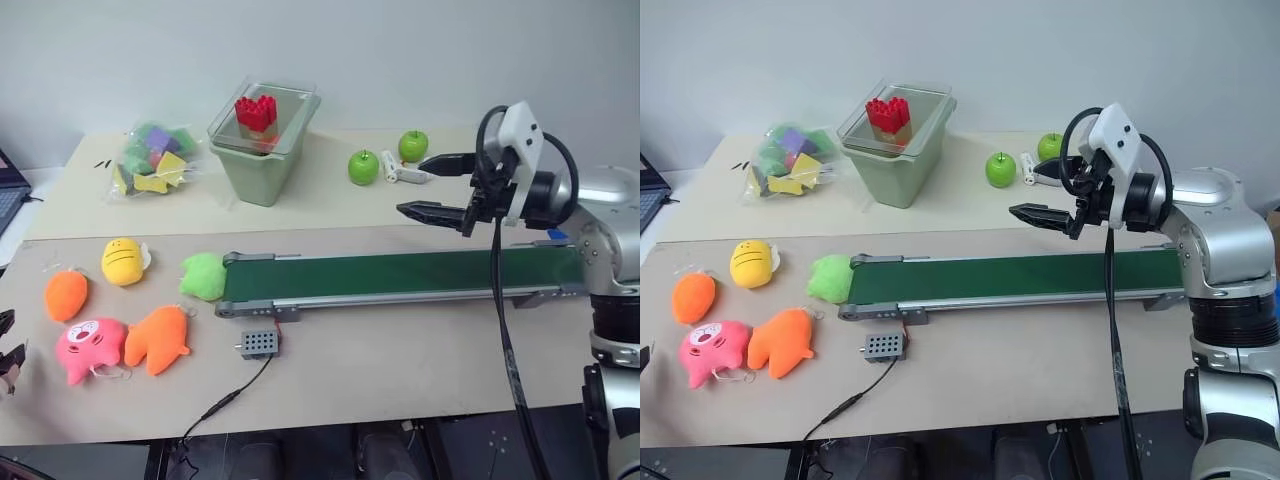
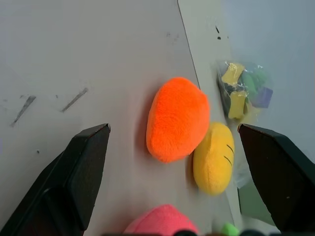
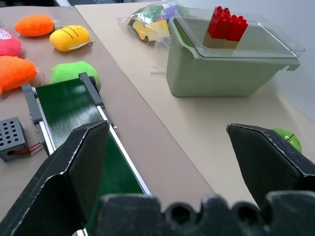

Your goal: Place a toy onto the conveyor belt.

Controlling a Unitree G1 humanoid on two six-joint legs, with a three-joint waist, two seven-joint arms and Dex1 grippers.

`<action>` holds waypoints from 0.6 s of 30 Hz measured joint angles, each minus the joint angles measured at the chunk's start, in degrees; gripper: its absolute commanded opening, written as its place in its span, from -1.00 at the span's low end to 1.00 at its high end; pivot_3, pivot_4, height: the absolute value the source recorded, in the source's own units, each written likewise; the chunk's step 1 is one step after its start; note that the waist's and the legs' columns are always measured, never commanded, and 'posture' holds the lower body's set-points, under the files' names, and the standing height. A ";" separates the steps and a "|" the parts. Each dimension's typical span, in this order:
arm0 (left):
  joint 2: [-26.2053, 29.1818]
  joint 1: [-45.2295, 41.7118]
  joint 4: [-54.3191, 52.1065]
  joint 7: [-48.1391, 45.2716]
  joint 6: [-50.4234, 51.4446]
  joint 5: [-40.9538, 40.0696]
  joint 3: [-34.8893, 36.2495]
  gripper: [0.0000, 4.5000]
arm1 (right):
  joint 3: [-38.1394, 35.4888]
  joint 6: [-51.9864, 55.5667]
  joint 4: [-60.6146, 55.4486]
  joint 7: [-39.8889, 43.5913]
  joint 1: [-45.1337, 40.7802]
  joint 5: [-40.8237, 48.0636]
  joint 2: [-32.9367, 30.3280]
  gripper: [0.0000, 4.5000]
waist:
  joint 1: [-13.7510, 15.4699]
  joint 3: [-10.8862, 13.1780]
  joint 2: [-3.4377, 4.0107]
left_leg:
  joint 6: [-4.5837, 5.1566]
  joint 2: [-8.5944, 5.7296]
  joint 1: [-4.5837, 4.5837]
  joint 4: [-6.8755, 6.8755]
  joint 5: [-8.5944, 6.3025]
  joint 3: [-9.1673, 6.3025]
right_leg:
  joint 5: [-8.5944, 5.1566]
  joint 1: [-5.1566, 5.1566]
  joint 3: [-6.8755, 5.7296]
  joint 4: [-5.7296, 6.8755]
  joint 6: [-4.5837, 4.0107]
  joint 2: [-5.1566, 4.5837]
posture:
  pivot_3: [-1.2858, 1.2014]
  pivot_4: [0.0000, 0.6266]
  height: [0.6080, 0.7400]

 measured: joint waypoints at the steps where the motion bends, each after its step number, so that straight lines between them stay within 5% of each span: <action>1: 0.00 -1.19 0.71 0.00 -0.66 0.04 -0.66 0.97 | -0.05 0.09 -0.31 -0.02 -0.15 0.03 -0.22 1.00 | 0.10 0.00 0.00 | -0.01 0.00 0.00 0.00 0.01 -0.01 | 0.00 0.00 -0.02 0.00 0.00 0.00 | 0.03 -0.52 1.00; 18: -1.83 -12.09 6.35 2.00 -10.28 2.88 -8.55 0.97 | -2.93 4.21 -5.40 -1.07 -0.32 0.67 -4.80 1.00 | -0.47 -0.01 -0.01 | 0.00 -0.01 -0.02 0.00 0.00 0.02 | 0.00 -0.03 0.04 0.01 0.00 0.01 | 0.03 -0.52 1.00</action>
